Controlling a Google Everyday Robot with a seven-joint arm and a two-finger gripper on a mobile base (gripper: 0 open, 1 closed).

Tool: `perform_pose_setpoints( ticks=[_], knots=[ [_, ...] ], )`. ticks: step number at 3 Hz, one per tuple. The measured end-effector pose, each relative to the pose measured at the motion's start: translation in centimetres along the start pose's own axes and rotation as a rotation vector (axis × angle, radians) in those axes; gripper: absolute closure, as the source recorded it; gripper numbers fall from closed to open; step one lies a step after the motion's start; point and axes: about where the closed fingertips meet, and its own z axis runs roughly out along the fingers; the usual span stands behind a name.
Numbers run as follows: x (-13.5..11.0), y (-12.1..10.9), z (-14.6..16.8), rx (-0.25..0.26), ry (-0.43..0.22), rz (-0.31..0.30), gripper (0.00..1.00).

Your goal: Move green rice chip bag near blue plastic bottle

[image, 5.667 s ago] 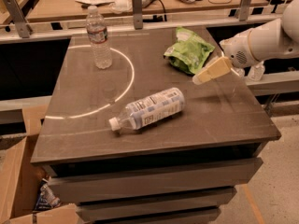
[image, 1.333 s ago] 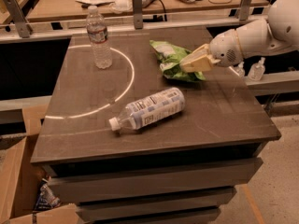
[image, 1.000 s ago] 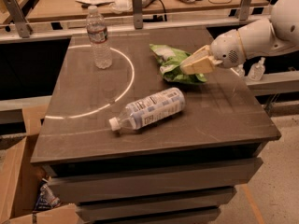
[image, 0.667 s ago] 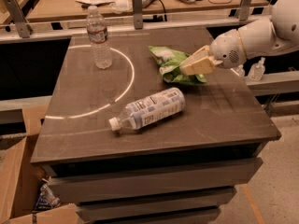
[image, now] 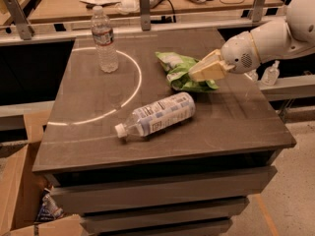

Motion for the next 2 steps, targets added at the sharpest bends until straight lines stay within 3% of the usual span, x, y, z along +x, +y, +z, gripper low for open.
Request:
perform_pose_setpoints(
  ticks=[1, 2],
  knots=[
    [0.19, 0.21, 0.24, 0.003, 0.026, 0.015, 0.53],
    [0.24, 0.15, 0.33, 0.005, 0.036, 0.021, 0.29]
  ],
)
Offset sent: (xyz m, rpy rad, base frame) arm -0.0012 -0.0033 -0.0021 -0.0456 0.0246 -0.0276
